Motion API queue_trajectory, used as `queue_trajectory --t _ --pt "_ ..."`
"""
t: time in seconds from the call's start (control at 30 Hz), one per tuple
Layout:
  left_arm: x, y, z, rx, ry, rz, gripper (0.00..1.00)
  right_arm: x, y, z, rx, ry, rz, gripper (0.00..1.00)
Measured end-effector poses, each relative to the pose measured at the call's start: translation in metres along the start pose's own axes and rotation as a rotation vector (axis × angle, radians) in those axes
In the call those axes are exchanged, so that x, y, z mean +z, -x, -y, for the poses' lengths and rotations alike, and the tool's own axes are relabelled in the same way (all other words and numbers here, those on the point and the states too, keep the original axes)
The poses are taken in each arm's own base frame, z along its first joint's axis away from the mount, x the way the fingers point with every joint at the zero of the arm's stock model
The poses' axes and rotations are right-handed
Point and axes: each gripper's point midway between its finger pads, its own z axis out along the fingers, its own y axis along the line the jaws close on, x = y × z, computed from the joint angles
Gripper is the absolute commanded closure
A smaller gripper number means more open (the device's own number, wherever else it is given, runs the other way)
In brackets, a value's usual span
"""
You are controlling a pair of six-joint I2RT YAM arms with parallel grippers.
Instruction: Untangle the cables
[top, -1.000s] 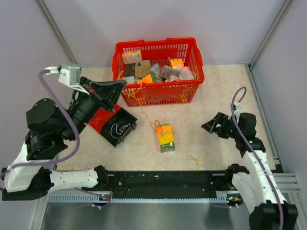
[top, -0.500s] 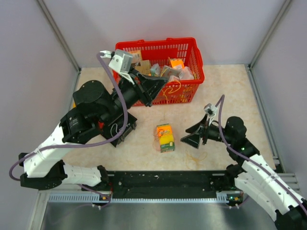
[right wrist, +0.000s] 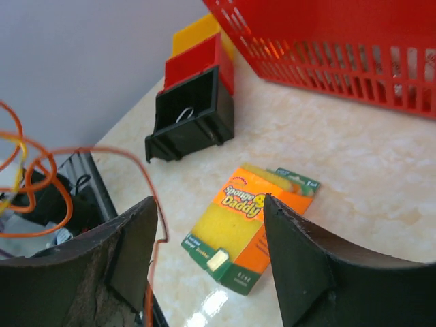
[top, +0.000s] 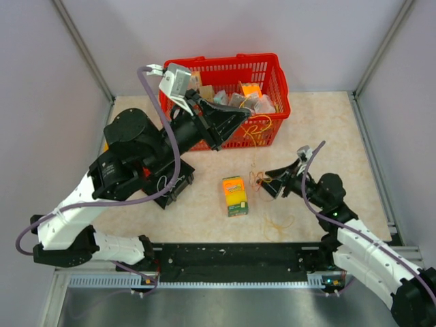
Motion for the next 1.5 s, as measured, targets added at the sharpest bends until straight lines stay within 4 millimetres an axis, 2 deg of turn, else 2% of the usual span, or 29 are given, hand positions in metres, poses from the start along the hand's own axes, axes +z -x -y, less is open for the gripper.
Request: queue_trajectory --t 0.1,0.13,0.17,0.33,0.47,0.5,0.57,0.63,0.7,0.8,0.9,1.0,1.07,1.2,1.33,1.4,1.5 --pt "0.004 -0.006 0.002 -0.006 -0.014 -0.018 1.0 0.002 0.013 0.004 0.013 -0.027 0.071 0.78" --pt "0.005 -0.008 0.002 -0.009 -0.015 -0.022 1.0 0.002 0.017 0.003 0.02 -0.026 0.093 0.95" --pt "0.006 -0.009 0.002 -0.01 -0.015 -0.025 1.0 0.002 0.021 0.002 0.024 -0.022 0.111 1.0" --pt "0.004 -0.006 0.003 -0.016 -0.019 -0.018 1.0 0.001 0.032 -0.002 0.083 -0.008 0.186 1.0" --pt "-0.001 -0.001 0.004 -0.018 -0.022 -0.007 1.0 0.0 0.032 0.011 0.135 -0.078 0.21 1.0" --pt "-0.001 0.0 0.004 -0.017 -0.021 -0.004 1.0 -0.001 0.031 0.018 0.151 -0.12 0.213 1.0" --pt "-0.005 0.004 0.003 -0.015 -0.015 0.005 1.0 -0.009 0.028 0.045 0.227 -0.296 0.226 1.0" --pt "-0.01 0.008 -0.001 -0.004 0.002 0.016 1.0 -0.026 0.023 0.078 0.31 -0.519 0.25 1.0" --pt "-0.02 0.012 -0.008 0.012 0.037 0.029 1.0 -0.052 0.017 0.11 0.361 -0.743 0.278 1.0" --pt "-0.041 0.02 -0.025 0.044 0.112 0.054 1.0 -0.096 0.007 0.146 0.391 -1.013 0.289 1.0" --pt "-0.074 0.026 -0.053 0.08 0.234 0.08 1.0 -0.143 -0.002 0.178 0.425 -1.249 0.294 1.0" --pt "-0.109 0.031 -0.081 0.11 0.369 0.097 1.0 -0.182 -0.015 0.199 0.483 -1.413 0.28 1.0" --pt "-0.128 0.037 -0.094 0.123 0.433 0.112 1.0 -0.195 -0.024 0.205 0.511 -1.467 0.25 1.0" --pt "-0.152 0.037 -0.118 0.154 0.564 0.107 1.0 -0.191 -0.027 0.203 0.5 -1.424 0.198 1.0" --pt "-0.157 0.018 -0.15 0.237 0.734 0.026 1.0 -0.175 -0.021 0.196 0.443 -1.314 0.151 1.0" --pt "-0.156 0.011 -0.173 0.287 0.826 -0.022 1.0 -0.167 -0.015 0.19 0.416 -1.248 0.149 1.0" --pt "-0.164 0.01 -0.218 0.341 0.998 -0.073 1.0 -0.155 -0.006 0.181 0.384 -1.153 0.157 1.0"
